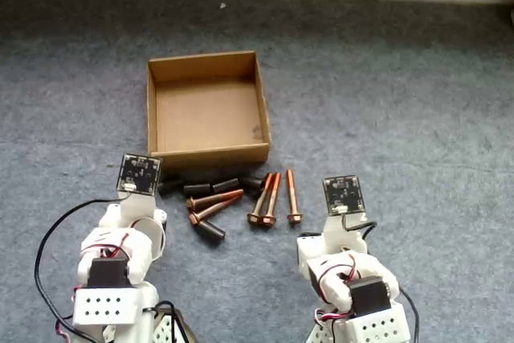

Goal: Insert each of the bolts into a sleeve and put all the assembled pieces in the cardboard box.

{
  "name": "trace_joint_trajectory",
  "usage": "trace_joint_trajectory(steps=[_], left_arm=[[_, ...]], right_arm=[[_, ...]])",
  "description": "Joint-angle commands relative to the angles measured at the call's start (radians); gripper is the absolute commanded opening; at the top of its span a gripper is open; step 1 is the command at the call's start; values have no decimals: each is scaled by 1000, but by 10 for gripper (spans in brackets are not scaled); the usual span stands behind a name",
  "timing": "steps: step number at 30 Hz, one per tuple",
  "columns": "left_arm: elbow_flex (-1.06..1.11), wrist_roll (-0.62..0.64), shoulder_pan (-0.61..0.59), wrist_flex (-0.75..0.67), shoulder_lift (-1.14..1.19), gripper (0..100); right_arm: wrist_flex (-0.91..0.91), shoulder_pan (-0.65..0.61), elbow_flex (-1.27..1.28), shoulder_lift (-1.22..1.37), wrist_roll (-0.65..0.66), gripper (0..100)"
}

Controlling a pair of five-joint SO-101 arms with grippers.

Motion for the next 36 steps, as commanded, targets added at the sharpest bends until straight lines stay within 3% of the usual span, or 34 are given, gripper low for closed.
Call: trace_joint_trajectory(steps=[1,5,11,16,21,24,30,36], left_arm=[[-67,-6,-122,0,-7,11],[-74,-6,-193,-15,-7,11],[-64,-6,-219,-54,-7,11],[-39,-8,-219,-57,-7,11],[-36,-8,-219,-57,-7,11],[-36,-8,-219,-57,-7,11],[-41,-8,-219,-57,-7,10],[-41,-8,-219,-57,-7,9]], right_arm=[[15,24,-45,-16,9,6],[5,24,-139,-16,11,18],[-81,94,-153,-15,12,195],[-222,176,-153,-13,216,354],[-176,148,-254,-2,213,247],[-143,91,-363,97,215,238],[-82,-102,-627,582,328,236],[-85,-223,-912,1101,359,238]])
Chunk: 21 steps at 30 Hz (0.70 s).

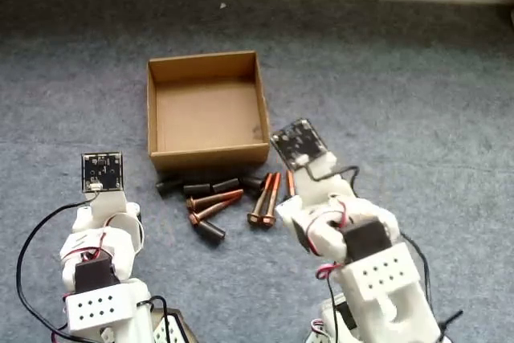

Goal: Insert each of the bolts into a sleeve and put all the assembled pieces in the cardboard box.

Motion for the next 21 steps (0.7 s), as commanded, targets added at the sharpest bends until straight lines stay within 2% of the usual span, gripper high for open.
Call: trace_joint_trajectory(steps=[1,8,21], left_arm=[[-12,-8,-12,-20,-7,8],[-7,-8,-12,-20,-7,8],[-5,-8,-12,-18,-7,7]], right_arm=[[2,-65,-211,332,52,238],[10,-145,-461,737,196,238],[12,-188,-777,1150,213,235]])
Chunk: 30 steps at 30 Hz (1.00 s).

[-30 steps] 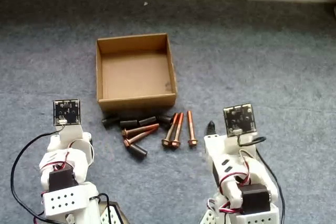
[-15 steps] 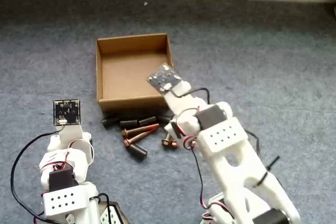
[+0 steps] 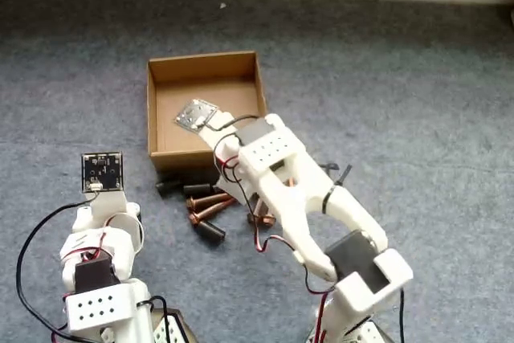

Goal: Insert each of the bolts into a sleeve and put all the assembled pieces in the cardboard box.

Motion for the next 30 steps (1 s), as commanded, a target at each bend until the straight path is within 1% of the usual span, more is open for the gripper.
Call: trace_joint_trajectory(steps=[1,5,9,14,18,20,23,30], left_arm=[[-5,-8,-12,-18,-7,7],[-5,-8,-12,-17,-7,7],[-5,-8,-12,-15,-7,7],[-5,-8,-12,-15,-7,7],[-5,-8,-12,-15,-7,7],[-5,-8,-12,-15,-7,7],[-5,-8,-12,-15,-7,7],[-4,-8,-12,-15,-7,7]], right_arm=[[8,-5,-97,59,40,235],[73,-4,-151,150,121,235],[168,27,-242,216,135,232],[229,53,-326,306,138,142],[277,53,-358,354,138,118],[309,51,-380,348,138,89],[354,50,-420,311,138,5],[415,54,-429,113,123,6]])
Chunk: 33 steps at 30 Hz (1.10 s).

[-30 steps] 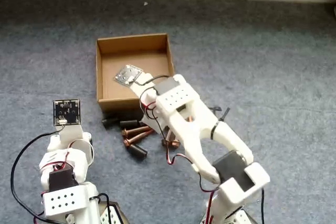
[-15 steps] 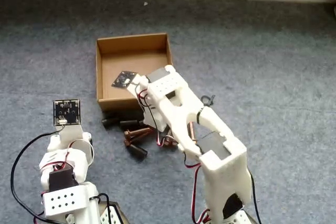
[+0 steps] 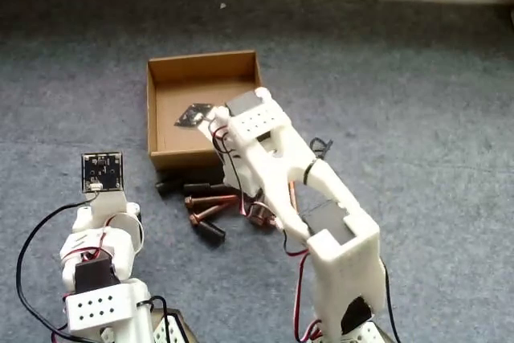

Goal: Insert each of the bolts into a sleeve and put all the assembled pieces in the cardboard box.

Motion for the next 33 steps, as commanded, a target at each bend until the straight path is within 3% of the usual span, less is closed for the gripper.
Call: trace_joint_trajectory(steps=[1,9,14,21,29,33], left_arm=[[-4,-8,-12,-15,-7,7],[-15,-17,-12,-12,-7,11],[-45,-181,-12,23,-5,11],[-248,-250,1,210,-5,11],[-512,-262,257,361,13,134],[-647,-261,380,387,170,138]], right_arm=[[38,18,-41,-179,-28,6],[105,125,50,-447,-189,6],[-15,180,357,-713,-203,6],[-196,346,779,-1127,-238,6],[-337,593,1021,-1300,-296,6],[-452,671,1110,-1300,-370,6]])
